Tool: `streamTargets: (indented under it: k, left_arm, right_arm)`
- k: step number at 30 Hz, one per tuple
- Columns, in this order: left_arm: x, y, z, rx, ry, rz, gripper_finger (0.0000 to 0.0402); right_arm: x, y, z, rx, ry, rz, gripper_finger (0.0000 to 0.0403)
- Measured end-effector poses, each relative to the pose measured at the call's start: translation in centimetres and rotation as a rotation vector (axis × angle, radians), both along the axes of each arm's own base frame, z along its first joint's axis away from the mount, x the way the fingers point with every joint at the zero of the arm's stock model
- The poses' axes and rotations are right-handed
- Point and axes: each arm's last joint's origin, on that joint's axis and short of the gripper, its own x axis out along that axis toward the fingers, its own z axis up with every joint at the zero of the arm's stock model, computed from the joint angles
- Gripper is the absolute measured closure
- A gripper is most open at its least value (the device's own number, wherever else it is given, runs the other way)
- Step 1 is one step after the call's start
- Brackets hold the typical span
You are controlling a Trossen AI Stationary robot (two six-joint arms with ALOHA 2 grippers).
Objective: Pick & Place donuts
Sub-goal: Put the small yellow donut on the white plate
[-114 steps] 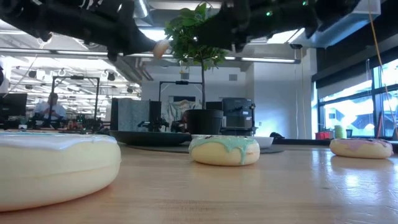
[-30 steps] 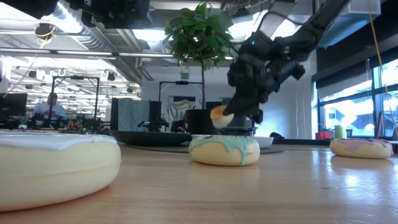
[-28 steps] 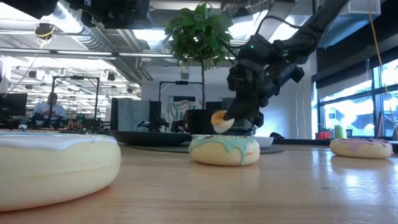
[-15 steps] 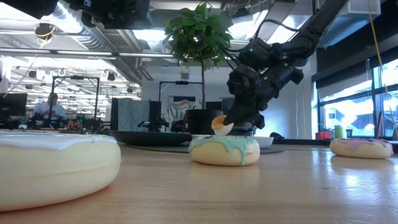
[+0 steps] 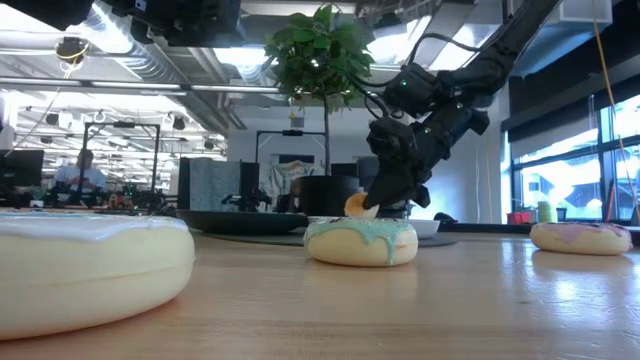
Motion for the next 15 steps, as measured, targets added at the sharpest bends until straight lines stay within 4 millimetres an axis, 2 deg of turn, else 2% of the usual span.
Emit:
streamTargets:
  k: [15]
  left_arm:
    - [0.01, 0.0, -0.03, 0.001, 0.004, 0.0, 0.0294]
  right_arm:
    - [0.29, 0.58, 0.09, -0.009, -0.013, 0.023, 0.0368]
